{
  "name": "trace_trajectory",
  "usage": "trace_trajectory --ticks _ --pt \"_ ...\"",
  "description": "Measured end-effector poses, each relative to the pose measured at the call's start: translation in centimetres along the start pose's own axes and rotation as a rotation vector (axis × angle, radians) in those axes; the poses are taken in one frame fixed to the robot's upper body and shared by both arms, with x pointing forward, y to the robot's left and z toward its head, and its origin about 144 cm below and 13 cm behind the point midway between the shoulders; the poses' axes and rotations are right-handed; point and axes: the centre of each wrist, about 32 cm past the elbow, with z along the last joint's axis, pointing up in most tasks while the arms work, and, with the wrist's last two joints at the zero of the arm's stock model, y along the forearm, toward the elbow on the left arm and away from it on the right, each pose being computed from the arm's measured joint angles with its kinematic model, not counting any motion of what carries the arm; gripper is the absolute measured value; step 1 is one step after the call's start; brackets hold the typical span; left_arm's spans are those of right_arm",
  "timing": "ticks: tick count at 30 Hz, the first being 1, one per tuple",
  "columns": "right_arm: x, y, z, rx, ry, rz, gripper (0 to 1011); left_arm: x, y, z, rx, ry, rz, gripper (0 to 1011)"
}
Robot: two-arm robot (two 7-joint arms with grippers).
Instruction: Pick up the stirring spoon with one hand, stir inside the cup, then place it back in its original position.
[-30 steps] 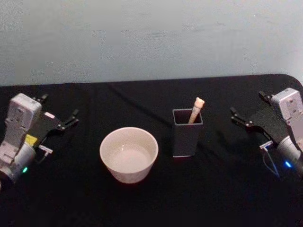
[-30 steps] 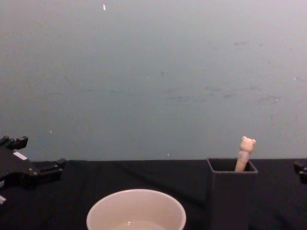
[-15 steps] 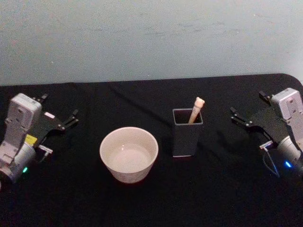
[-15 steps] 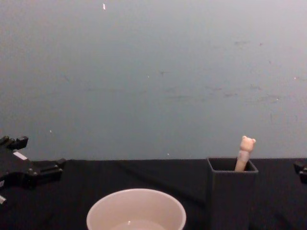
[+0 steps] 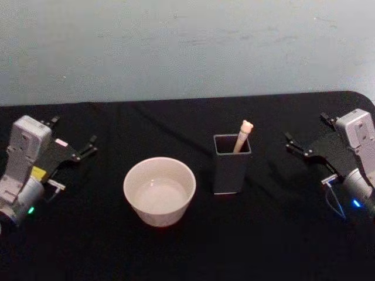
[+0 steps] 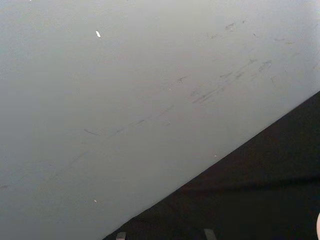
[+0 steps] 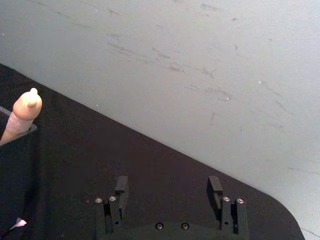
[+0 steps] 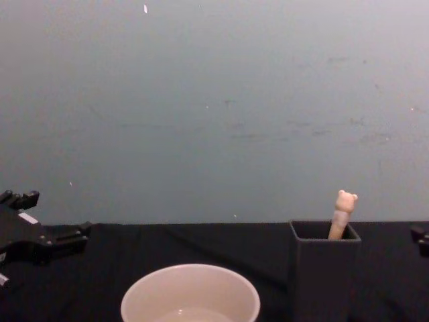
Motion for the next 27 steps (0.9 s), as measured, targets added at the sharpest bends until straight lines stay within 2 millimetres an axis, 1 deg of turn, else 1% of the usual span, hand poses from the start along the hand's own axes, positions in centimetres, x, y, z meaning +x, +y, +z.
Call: trace_trajectory --ticks 20,27 --pt "0.0 0.0 0.0 0.0 0.0 0.0 1002 0.0 0.0 0.0 0.0 0.0 0.0 1001" --pt "0.3 -0.42 0.48 0.022 0.061 0.028 1002 0.0 0.0 0.0 0.0 0.0 0.0 1001"
